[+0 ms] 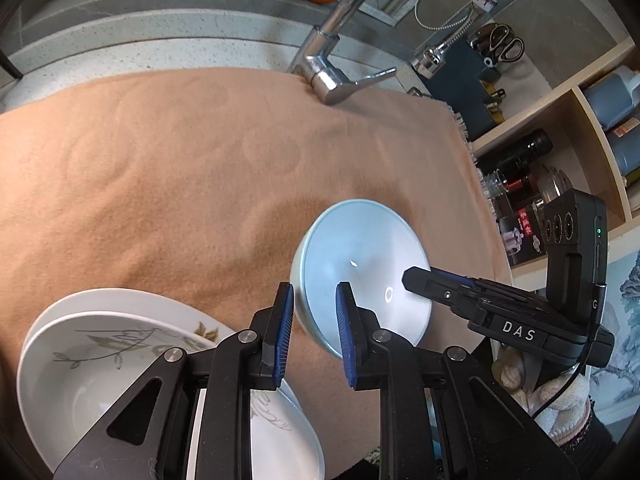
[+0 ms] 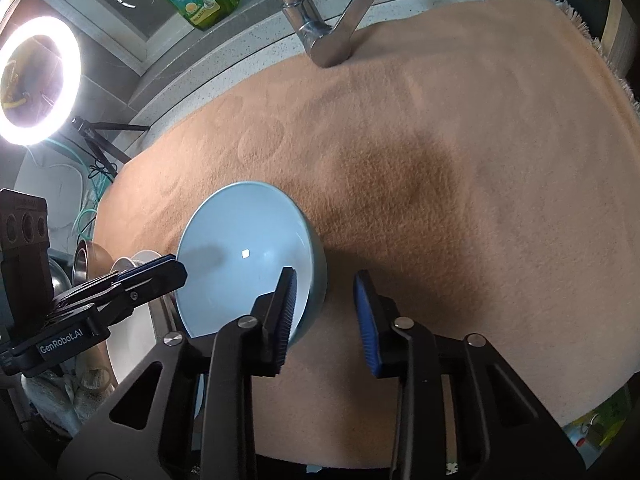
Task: Organize plates and bowls
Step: 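Close both grippers on the rim of the pale blue bowl, then carry the pale blue bowl and lower it into the nested pots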
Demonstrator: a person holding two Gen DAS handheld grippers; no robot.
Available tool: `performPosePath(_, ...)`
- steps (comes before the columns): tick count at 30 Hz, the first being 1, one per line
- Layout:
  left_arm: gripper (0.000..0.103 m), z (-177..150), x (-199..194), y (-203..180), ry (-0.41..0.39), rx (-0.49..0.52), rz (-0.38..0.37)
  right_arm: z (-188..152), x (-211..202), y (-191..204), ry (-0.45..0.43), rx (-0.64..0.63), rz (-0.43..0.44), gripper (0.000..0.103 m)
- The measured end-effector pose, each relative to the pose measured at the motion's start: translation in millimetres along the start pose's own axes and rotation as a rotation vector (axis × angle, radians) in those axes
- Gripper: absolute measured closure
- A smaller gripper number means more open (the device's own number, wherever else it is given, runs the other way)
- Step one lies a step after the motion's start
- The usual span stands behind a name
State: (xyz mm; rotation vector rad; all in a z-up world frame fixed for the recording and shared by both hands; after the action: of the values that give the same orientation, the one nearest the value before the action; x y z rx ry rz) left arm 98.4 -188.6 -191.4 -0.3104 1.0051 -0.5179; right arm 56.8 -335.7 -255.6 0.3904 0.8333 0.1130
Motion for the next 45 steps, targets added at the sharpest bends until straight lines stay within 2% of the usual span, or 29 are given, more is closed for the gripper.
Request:
performPosePath(4, 0.087, -1, 2, -1, -0.002, 0.007, -0.003, -2, 4, 3, 0.013, 0.003, 0.012, 0.088)
performPosePath(11, 0.087, 0, -1, -2, -0.007, 0.01, -0.004, 1, 2, 7, 0.01, -0.002, -0.003, 0.089)
performPosePath(17, 0.087, 7, -22, 2, -0.054, 0.007, -0.007, 13, -11, 27, -0.016, -0.031, 0.013, 0.089)
performPosePath(24, 0.087, 16, -64, 18, -0.139, -0.004, 0.02, 26, -22, 79, -0.048, -0.118, 0.058, 0.089)
performPosePath(30, 0.087, 21, -111, 51, -0.221, -0.065, 0.05, 32, -20, 140, -0.054, -0.197, 0.136, 0.089)
performPosePath(45, 0.087, 7, -212, 145, -0.388, -0.234, 0.209, 3, 16, 284, 0.021, -0.399, 0.318, 0.088)
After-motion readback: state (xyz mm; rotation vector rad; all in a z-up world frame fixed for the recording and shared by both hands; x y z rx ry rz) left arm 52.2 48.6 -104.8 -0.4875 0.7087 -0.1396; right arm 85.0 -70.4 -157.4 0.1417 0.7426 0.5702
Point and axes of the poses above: each gripper's, at about its wrist camera, not at the fingertips, and x roughly the way its jaws point, y to its left, z to its top, the point moved 5 cm from there along x, roughly the way its jaws point, and after that the axes turned 14 degrees about -y, right-handed, at the moved point
